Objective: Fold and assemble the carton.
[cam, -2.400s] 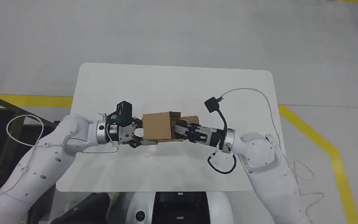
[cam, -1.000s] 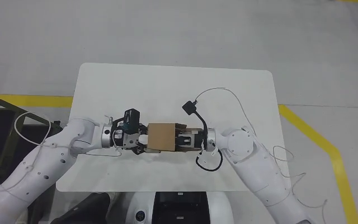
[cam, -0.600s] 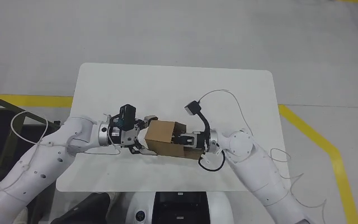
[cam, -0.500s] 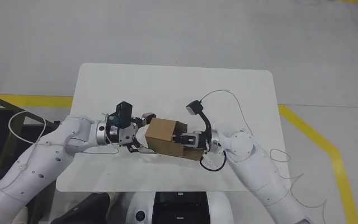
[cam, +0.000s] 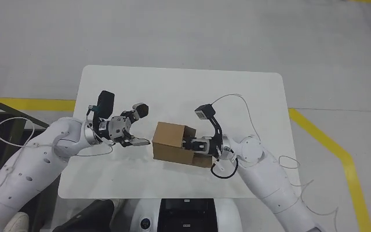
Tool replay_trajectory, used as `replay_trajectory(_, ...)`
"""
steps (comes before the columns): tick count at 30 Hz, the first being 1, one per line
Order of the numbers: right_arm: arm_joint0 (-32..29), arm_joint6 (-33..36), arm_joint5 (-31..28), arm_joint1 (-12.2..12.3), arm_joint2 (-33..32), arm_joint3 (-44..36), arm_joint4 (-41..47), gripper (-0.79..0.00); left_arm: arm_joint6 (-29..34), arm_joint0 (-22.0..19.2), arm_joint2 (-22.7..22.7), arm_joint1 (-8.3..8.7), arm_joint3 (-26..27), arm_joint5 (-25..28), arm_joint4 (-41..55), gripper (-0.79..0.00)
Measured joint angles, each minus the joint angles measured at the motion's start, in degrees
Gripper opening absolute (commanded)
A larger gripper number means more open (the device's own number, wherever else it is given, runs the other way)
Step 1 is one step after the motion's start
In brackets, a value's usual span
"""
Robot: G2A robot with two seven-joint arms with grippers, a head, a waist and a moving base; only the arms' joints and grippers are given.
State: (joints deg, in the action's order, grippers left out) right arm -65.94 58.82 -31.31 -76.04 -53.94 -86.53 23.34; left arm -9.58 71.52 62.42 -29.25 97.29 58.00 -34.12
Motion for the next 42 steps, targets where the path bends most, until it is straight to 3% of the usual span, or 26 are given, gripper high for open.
replay_trajectory(30, 0.93, -3.26, 0.49, -0.13, 4.35, 0.02, -4.70, -0.785, 4.52, -0.85, -0.32, -0.29, 4.82, 0.00, 0.39, 0.000)
replay_trajectory(42, 1.05, -3.29, -2.61, -0.30, 5.25, 2.15, -1.67, -0.785, 4.33, -0.83, -0.27, -0.54, 2.38, 0.00, 1.76, 0.000)
